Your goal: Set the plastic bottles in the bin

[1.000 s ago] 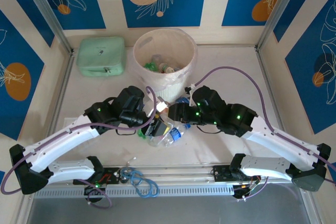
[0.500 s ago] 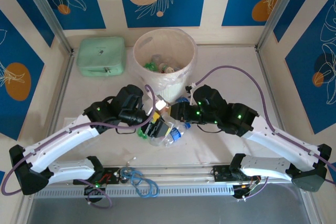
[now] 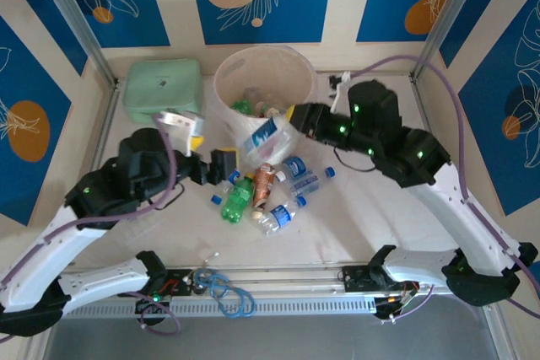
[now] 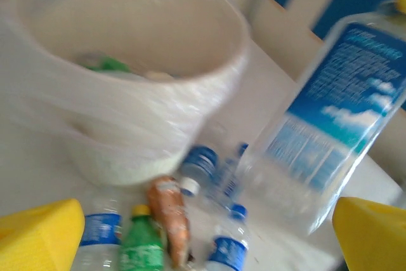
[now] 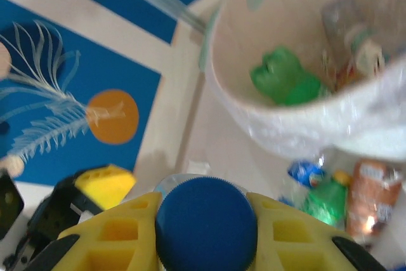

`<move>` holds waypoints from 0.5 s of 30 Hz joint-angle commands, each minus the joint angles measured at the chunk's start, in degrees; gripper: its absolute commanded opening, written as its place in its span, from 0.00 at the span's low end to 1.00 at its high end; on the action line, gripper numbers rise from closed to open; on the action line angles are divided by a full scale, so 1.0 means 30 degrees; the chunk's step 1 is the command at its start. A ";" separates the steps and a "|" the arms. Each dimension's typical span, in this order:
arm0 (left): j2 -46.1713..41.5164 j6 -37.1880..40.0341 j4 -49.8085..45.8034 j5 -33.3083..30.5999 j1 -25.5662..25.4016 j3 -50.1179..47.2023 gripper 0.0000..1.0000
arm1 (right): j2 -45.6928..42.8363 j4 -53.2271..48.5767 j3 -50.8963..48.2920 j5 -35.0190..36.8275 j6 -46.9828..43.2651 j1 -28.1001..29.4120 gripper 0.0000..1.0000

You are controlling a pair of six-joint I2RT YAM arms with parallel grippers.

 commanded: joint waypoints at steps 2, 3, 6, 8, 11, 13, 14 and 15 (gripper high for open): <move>0.0271 -0.1445 -0.3107 -0.3551 0.1156 -0.0097 1.00 | 0.1747 -0.0257 0.2763 -0.0900 -0.1106 -0.1568 0.16; 0.0339 -0.1836 -0.3392 -0.3392 0.1593 -0.0362 1.00 | 0.2169 -0.0166 0.3272 -0.0980 -0.1046 -0.2080 0.16; 0.0425 -0.2888 -0.3545 -0.2098 0.2949 -0.1594 1.00 | 0.3576 0.0075 0.4565 -0.1940 -0.0778 -0.3726 0.16; 0.0598 -0.3541 -0.3408 -0.0741 0.3899 -0.2599 0.99 | 0.4557 0.0161 0.5304 -0.2559 -0.0759 -0.4524 0.16; 0.0999 -0.4170 -0.2954 0.1598 0.5359 -0.4192 0.95 | 0.6255 -0.0131 0.6724 -0.3240 -0.0965 -0.5370 0.16; 0.1252 -0.4417 -0.2508 0.2861 0.5985 -0.5233 0.92 | 0.7430 -0.0446 0.7853 -0.3647 -0.1227 -0.5673 0.16; 0.1365 -0.4451 -0.2272 0.3228 0.6158 -0.5617 0.91 | 0.7926 -0.0607 0.8350 -0.3774 -0.1349 -0.5744 0.16; 0.1484 -0.4486 -0.2018 0.3533 0.6291 -0.6036 0.91 | 0.8477 -0.0780 0.8936 -0.3838 -0.1491 -0.5781 0.17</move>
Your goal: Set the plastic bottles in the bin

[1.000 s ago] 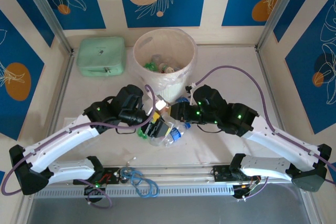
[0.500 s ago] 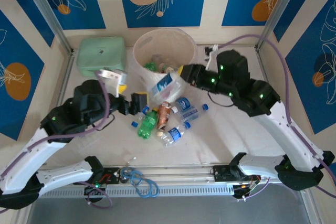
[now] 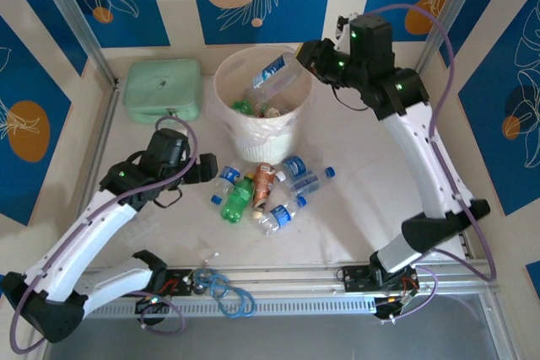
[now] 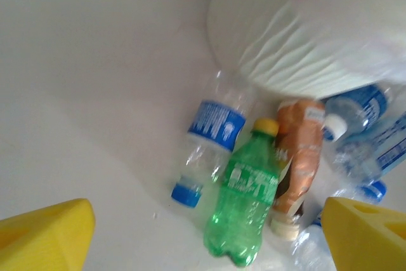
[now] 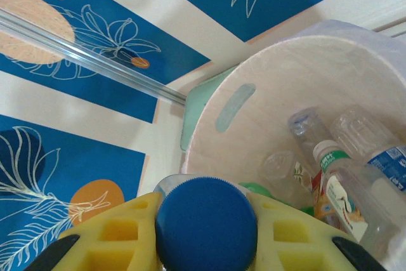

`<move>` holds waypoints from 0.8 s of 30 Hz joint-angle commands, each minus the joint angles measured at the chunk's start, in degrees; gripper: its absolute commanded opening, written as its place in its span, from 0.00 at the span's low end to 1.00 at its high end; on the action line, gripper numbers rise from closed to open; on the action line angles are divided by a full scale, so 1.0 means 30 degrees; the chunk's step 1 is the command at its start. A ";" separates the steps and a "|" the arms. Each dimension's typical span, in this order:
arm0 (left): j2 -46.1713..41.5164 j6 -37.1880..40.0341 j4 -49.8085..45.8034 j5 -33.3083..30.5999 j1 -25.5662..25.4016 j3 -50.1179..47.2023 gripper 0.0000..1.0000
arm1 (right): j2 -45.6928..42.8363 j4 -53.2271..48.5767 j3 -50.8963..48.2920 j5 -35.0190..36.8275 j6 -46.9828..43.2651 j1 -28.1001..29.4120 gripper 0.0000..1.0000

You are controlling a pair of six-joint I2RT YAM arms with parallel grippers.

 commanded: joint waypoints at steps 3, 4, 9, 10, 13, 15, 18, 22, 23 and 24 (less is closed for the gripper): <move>0.0398 -0.0926 0.0874 0.2700 0.0810 -0.1517 0.91 | 0.2356 -0.1053 0.2807 -0.1236 -0.1004 -0.0121 0.23; 0.0540 -0.0994 0.0963 0.2861 0.0954 -0.1650 0.90 | 0.2820 -0.1195 0.3246 -0.1327 -0.0909 -0.0121 0.27; 0.0891 -0.0801 0.0839 0.2552 0.1409 -0.1938 0.91 | 0.5604 -0.3040 0.6883 -0.1746 -0.0703 0.0016 0.49; 0.0833 -0.0713 0.0822 0.2524 0.1500 -0.2088 0.91 | 0.6134 -0.3769 0.7969 -0.1379 -0.0898 0.0132 0.51; 0.0526 -0.0703 0.0949 0.2538 0.1669 -0.2659 0.92 | 0.6853 -0.5068 0.9568 -0.0726 -0.1459 0.0461 0.56; 0.0364 -0.0914 0.1037 0.2622 0.1739 -0.2949 0.92 | 0.6530 -0.5378 0.9299 -0.0530 -0.1539 0.0552 0.56; 0.0170 -0.1102 0.1040 0.2635 0.1768 -0.2981 0.91 | 0.5288 -0.5347 0.7884 -0.0380 -0.1880 0.0682 0.56; 0.0333 -0.0858 0.1126 0.2196 0.1932 -0.2767 0.89 | 0.2480 -0.4919 0.4406 0.0373 -0.2244 0.1085 0.56; 0.0478 -0.0789 0.1221 0.2187 0.1997 -0.2697 0.88 | 0.1699 -0.4744 0.3467 0.0549 -0.2260 0.1256 0.56; 0.0679 -0.0649 0.1367 0.2243 0.2063 -0.2634 0.88 | 0.0719 -0.4469 0.1956 0.0730 -0.2289 0.1476 0.56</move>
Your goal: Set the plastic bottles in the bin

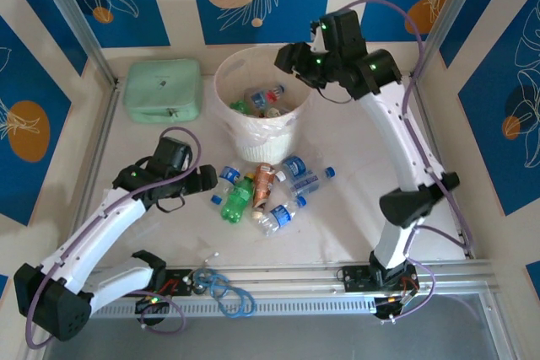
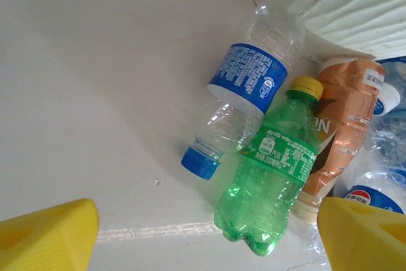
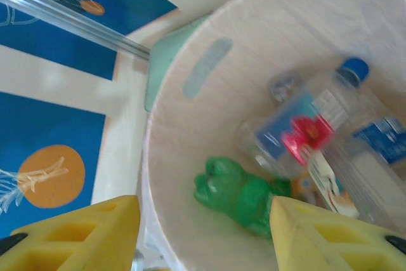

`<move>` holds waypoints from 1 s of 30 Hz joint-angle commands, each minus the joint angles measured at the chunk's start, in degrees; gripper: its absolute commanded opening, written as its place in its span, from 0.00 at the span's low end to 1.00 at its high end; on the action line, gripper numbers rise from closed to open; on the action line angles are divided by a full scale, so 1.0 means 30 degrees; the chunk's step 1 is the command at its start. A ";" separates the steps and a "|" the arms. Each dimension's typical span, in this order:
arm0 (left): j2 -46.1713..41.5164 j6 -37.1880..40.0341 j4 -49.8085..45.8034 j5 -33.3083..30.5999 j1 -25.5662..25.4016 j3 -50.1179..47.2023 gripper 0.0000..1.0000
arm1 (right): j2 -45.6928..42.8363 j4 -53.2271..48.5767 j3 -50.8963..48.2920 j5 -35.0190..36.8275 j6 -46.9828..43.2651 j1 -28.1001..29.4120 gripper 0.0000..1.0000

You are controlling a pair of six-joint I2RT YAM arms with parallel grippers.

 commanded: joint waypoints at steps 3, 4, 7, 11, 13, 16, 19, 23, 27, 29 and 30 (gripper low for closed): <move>0.0866 0.0342 0.0768 0.0012 0.0491 0.0314 0.85 | -0.5377 0.0844 -0.6003 0.1881 -0.0463 0.1489 0.57; 0.1159 0.0371 0.0951 0.0131 0.0489 0.0270 0.83 | -0.6425 0.1082 -0.7329 0.2307 -0.0335 0.1901 0.57; 0.2001 0.0524 0.1464 0.0611 0.0536 0.0314 0.80 | -0.9229 0.1368 -1.1219 0.3601 0.0485 0.3179 0.58; 0.2620 0.0874 0.1696 0.0588 0.0536 0.0301 0.79 | -1.2331 0.1377 -1.5347 0.5093 0.2129 0.4900 0.58; 0.2840 0.1021 0.1824 0.0519 0.0534 0.0270 0.79 | -1.3531 0.1189 -1.7231 0.5615 0.3040 0.5728 0.58; 0.3223 0.1046 0.2099 0.0707 0.0535 0.0270 0.79 | -1.4690 0.0932 -1.9213 0.5818 0.4191 0.6582 0.58; 0.3577 0.1061 0.2697 0.1253 0.0536 0.0186 0.78 | -1.5483 0.0818 -2.0434 0.6097 0.4998 0.7299 0.58; 0.4016 0.1138 0.3556 0.1871 0.0507 -0.0194 0.80 | -1.5642 0.1123 -2.1162 0.5813 0.5326 0.7539 0.58; 0.4692 0.1309 0.4114 0.2075 0.0492 -0.0365 0.80 | -1.5067 0.1412 -2.1023 0.5501 0.5203 0.7677 0.58; 0.5068 0.1356 0.4398 0.2017 0.0505 -0.0454 0.80 | -1.4862 0.1603 -2.0993 0.5475 0.5198 0.7789 0.58; 0.5249 0.1345 0.4668 0.2066 0.0479 -0.0559 0.80 | -1.4745 0.1640 -2.1016 0.5434 0.5209 0.7865 0.58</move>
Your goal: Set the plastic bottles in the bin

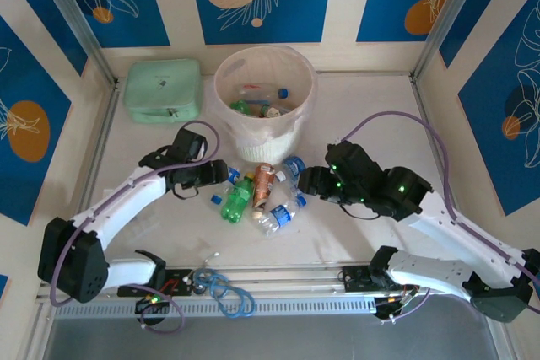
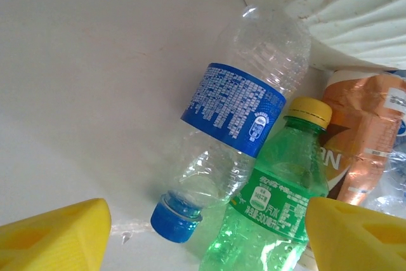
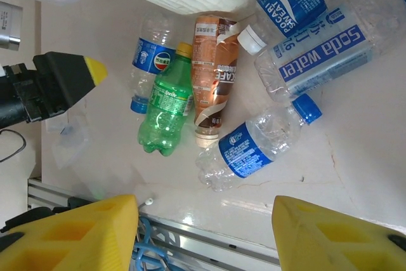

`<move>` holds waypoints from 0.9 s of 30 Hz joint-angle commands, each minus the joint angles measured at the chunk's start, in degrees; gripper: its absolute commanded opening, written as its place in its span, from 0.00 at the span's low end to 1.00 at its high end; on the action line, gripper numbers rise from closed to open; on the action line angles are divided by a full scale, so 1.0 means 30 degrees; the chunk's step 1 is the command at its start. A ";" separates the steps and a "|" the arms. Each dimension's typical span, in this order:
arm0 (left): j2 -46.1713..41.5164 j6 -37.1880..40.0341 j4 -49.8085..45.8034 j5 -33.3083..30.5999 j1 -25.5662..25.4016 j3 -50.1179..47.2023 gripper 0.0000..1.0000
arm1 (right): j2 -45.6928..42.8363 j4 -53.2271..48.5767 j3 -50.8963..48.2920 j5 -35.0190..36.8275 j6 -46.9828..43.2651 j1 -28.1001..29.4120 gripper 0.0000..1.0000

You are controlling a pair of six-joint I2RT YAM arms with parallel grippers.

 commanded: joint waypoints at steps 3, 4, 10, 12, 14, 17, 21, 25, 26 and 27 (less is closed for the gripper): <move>0.0861 0.0383 0.1778 0.0704 0.0171 -0.0832 0.82 | 0.0437 0.0630 -0.0051 -0.0095 0.0437 0.0378 0.58; 0.1010 0.0383 0.2184 0.0733 0.0171 -0.0952 0.83 | 0.0453 0.0697 -0.0108 -0.0112 0.0492 0.0430 0.58; 0.2073 0.0345 0.4465 0.0910 0.0069 -0.1514 0.84 | 0.0394 0.0964 -0.0519 -0.0257 0.0876 0.0650 0.59; 0.2518 0.0405 0.4859 0.0852 0.0028 -0.1496 0.85 | 0.0382 0.0938 -0.0521 -0.0293 0.0906 0.0634 0.60; 0.2933 0.0464 0.5125 0.0824 0.0025 -0.1434 0.85 | 0.0379 0.0885 -0.0492 -0.0312 0.0907 0.0673 0.60; 0.3523 0.0409 0.5465 0.0965 -0.0019 -0.1315 0.85 | 0.0336 0.0774 -0.0462 -0.0298 0.0906 0.0662 0.61; 0.4100 0.0170 0.5824 0.1086 -0.0078 -0.1340 0.85 | 0.0360 0.0691 -0.0425 -0.0360 0.0877 0.0652 0.62; 0.3901 -0.0605 0.5560 0.0323 -0.0093 -0.1843 0.85 | 0.0305 0.0731 -0.0517 -0.0353 0.0891 0.0688 0.63; 0.3728 -0.0849 0.5421 0.0024 -0.0092 -0.1983 0.84 | 0.0298 0.0745 -0.0546 -0.0360 0.0884 0.0734 0.63; 0.3469 -0.1190 0.5222 -0.0354 -0.0078 -0.2192 0.83 | 0.0277 0.0760 -0.0572 -0.0381 0.0877 0.0718 0.63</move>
